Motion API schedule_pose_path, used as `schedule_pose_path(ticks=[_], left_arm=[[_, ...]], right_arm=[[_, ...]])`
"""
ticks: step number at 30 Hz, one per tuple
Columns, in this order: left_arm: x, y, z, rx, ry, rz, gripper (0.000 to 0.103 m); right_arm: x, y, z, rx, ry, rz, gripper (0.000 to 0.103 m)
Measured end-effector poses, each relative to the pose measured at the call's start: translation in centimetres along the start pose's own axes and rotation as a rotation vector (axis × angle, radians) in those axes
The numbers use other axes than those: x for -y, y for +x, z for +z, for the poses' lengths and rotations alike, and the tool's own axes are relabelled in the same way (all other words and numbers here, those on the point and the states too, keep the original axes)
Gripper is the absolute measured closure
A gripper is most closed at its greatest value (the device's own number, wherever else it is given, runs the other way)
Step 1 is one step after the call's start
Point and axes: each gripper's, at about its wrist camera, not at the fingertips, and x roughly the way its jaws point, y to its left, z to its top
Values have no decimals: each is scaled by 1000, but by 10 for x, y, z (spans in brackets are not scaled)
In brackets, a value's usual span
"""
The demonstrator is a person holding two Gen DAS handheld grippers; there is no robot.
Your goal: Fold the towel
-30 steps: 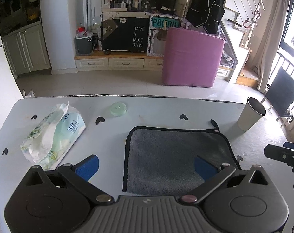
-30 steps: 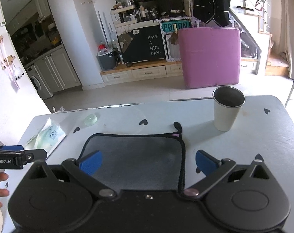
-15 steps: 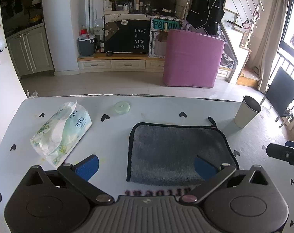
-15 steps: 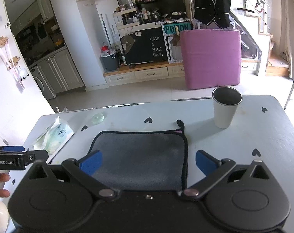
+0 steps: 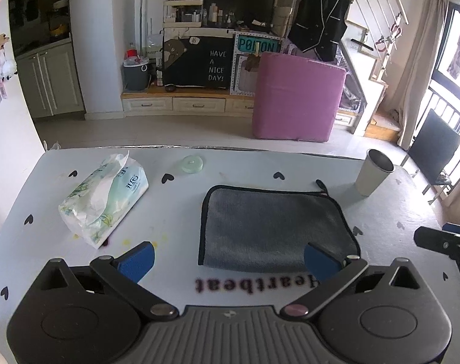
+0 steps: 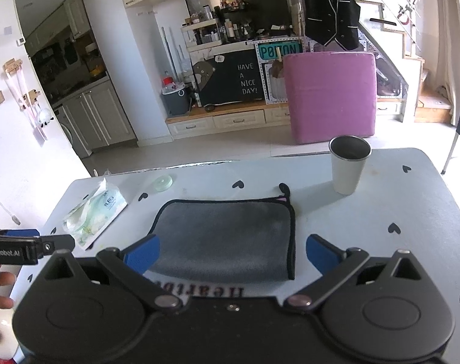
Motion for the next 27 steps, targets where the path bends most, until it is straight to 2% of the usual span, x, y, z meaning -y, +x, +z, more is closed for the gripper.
schedule_pose_path(ticks=[15, 27], left_arm=[[7, -53, -28, 55, 6, -50, 0], [17, -80, -50, 76, 30, -80, 0]], right_arm=[[-8, -55, -23, 57, -45, 16, 0], [-11, -87, -44, 86, -61, 48, 0]])
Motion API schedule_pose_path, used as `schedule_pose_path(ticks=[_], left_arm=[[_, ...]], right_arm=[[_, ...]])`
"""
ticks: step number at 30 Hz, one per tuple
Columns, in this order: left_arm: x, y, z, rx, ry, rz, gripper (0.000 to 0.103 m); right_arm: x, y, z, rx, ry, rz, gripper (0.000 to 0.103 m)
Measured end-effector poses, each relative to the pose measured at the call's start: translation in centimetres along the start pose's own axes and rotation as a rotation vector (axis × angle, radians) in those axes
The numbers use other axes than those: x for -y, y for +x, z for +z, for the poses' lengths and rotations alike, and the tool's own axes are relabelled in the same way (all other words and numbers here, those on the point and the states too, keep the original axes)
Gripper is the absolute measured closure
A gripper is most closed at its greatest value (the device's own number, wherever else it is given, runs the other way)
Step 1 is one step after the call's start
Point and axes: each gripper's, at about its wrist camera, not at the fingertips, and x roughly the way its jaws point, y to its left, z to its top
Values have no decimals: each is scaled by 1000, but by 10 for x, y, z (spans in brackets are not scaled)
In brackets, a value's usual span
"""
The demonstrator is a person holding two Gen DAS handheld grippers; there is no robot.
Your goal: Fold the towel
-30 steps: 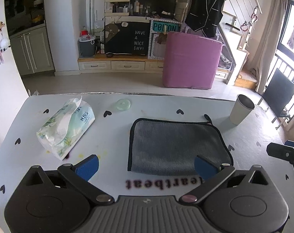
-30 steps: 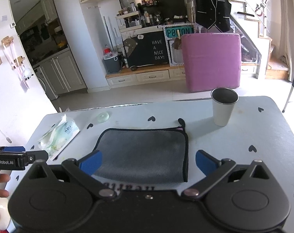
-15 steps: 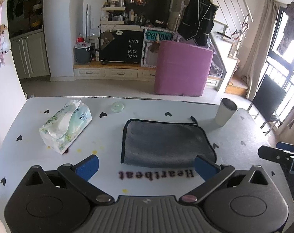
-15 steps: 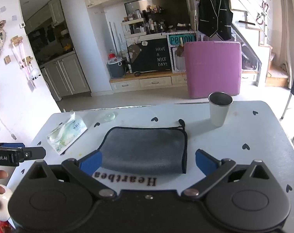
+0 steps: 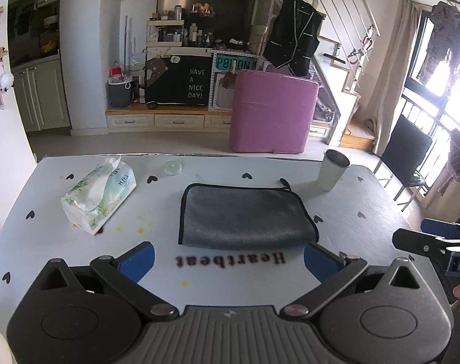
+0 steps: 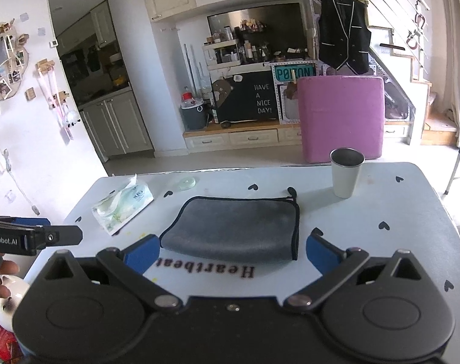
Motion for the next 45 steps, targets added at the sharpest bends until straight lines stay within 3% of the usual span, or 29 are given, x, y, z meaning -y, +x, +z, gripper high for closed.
schedule_pose_path(ticks=[17, 45], left_arm=[[7, -31, -27, 19, 40, -64, 0], [13, -63, -84, 31, 69, -99, 0]], right_arm=[[-9, -34, -22, 15, -13, 26, 0], [-18, -80, -74, 23, -55, 75, 0]])
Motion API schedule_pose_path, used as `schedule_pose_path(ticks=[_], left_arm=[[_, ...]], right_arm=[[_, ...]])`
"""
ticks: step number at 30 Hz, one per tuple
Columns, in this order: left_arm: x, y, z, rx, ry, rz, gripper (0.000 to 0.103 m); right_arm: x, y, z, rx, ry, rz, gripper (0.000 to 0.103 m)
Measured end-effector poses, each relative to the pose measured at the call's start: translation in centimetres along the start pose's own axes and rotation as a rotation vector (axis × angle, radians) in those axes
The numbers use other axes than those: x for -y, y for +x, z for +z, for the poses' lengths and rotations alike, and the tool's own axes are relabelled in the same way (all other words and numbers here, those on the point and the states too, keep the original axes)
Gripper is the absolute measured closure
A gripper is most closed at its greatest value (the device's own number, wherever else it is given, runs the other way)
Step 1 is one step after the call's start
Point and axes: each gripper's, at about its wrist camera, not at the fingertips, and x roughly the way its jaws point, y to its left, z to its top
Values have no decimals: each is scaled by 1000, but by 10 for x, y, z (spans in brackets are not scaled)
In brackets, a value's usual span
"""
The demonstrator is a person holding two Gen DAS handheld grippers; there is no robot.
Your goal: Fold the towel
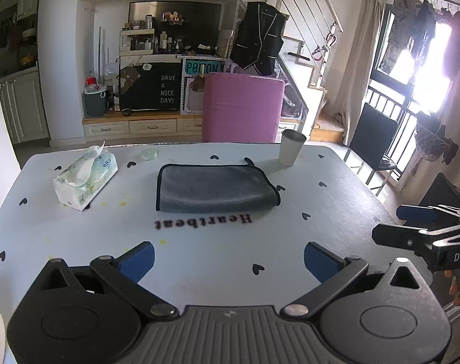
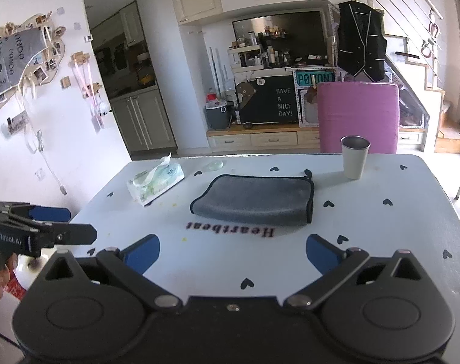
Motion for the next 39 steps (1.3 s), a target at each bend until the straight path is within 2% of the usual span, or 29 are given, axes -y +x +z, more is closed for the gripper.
schedule_pose_path(ticks=[39], left_arm=[[-1, -12, -32, -22, -6, -43, 0]], right_arm=[[-5, -19, -26, -9, -21, 2, 0]])
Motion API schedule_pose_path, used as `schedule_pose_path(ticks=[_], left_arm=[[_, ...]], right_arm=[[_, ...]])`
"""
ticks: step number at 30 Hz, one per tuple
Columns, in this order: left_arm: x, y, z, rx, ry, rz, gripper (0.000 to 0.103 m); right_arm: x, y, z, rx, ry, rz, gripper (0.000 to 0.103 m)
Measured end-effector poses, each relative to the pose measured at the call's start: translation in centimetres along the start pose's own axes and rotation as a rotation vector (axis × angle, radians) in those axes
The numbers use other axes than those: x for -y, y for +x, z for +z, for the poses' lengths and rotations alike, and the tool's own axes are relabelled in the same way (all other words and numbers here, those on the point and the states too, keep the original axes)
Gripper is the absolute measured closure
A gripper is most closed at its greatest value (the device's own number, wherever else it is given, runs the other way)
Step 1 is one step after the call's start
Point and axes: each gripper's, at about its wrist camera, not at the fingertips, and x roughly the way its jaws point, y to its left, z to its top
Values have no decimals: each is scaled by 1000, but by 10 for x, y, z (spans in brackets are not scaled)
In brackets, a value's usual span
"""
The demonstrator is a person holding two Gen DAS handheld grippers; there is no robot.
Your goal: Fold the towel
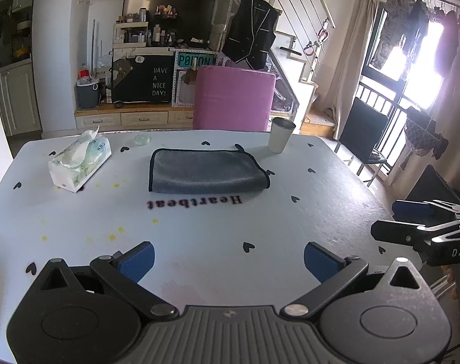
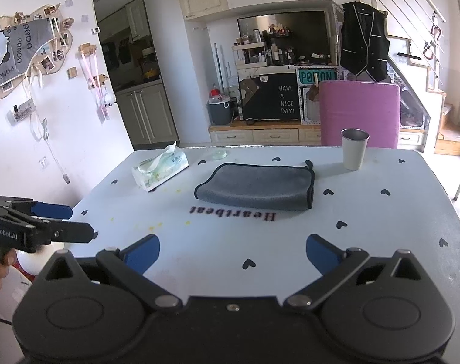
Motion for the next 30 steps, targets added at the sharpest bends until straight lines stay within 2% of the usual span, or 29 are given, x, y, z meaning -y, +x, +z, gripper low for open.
schedule_pose_path(ticks=[30], left_arm=[[-2, 2, -3, -3, -3, 6, 0]], right_arm=[[3, -1, -1, -11, 5, 27, 0]])
